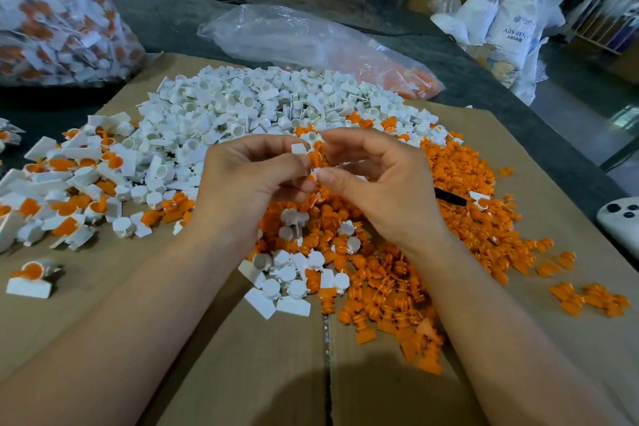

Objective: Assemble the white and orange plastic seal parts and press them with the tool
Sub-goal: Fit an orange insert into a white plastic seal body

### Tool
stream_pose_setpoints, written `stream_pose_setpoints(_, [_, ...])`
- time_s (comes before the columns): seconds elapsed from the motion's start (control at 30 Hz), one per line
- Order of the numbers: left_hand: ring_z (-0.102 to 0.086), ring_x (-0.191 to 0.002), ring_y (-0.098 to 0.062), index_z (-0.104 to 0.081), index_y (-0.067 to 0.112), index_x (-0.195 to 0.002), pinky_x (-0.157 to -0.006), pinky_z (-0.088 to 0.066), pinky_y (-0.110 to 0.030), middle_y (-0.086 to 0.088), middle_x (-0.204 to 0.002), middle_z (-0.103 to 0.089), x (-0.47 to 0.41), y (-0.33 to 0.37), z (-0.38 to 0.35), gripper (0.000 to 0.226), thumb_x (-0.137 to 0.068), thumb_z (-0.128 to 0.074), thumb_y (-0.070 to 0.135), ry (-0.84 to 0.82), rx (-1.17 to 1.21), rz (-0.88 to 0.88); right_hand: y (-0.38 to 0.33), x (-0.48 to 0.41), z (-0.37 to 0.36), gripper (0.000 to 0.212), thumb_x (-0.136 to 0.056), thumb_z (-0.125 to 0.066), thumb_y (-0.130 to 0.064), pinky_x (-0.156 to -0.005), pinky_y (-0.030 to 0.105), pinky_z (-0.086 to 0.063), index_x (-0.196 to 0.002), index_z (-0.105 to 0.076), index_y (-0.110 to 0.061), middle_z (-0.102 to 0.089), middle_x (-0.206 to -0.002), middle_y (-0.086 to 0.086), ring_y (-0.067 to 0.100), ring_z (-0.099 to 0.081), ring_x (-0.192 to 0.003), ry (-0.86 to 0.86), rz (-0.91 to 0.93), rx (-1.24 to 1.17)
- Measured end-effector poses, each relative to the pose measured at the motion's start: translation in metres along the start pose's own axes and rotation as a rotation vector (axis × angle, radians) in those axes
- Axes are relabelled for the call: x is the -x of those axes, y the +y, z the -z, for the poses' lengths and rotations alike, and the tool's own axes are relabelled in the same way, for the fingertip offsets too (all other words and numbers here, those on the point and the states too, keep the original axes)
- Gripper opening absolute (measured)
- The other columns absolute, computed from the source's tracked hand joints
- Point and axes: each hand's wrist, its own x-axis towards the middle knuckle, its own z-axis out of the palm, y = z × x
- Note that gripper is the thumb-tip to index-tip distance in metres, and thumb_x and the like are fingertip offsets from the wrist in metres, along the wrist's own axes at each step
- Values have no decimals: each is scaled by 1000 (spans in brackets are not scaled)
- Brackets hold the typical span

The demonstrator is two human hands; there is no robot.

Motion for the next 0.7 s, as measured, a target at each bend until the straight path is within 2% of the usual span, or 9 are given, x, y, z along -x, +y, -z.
stream_pose_setpoints(0.07, [-59,-44,-12,-66,6,-72,-44,-47,-17,-5,-53,-64,1,1,0,15,-75,-64,-8,-18,3,35,1,0,-2,42,-74,-73,-4,-82,29,-53,-104,-58,-29,-64,-97,-4,10,-63,-93,-30,12,9])
stream_pose_setpoints(0.2, [-57,-43,-11,-67,5,-73,-42,-46,-16,-6,-51,-63,1,2,1,13,-75,-64,-8,-56,0,77,2,1,-3,38,-74,-71,-2,-82,33,-54,-106,-61,-19,-66,-95,7,17,-66,-89,-29,42,-12])
stream_pose_setpoints(0.47, [-61,-44,-13,-67,6,-71,-42,-48,-17,-9,-53,-65,0,1,2,11,-71,-66,-5,-74,-1,98,5,0,0,38,-73,-70,0,-81,27,-53,-108,-60,-11,-65,-90,2,14,-64,-89,-26,88,-1])
stream_pose_setpoints(0.7, [-61,-43,-12,-66,4,-72,-42,-48,-16,-9,-53,-65,1,1,2,13,-73,-64,-8,-77,-4,80,8,0,-1,41,-72,-70,-2,-80,34,-54,-110,-57,-7,-64,-89,2,19,-64,-87,-27,154,28])
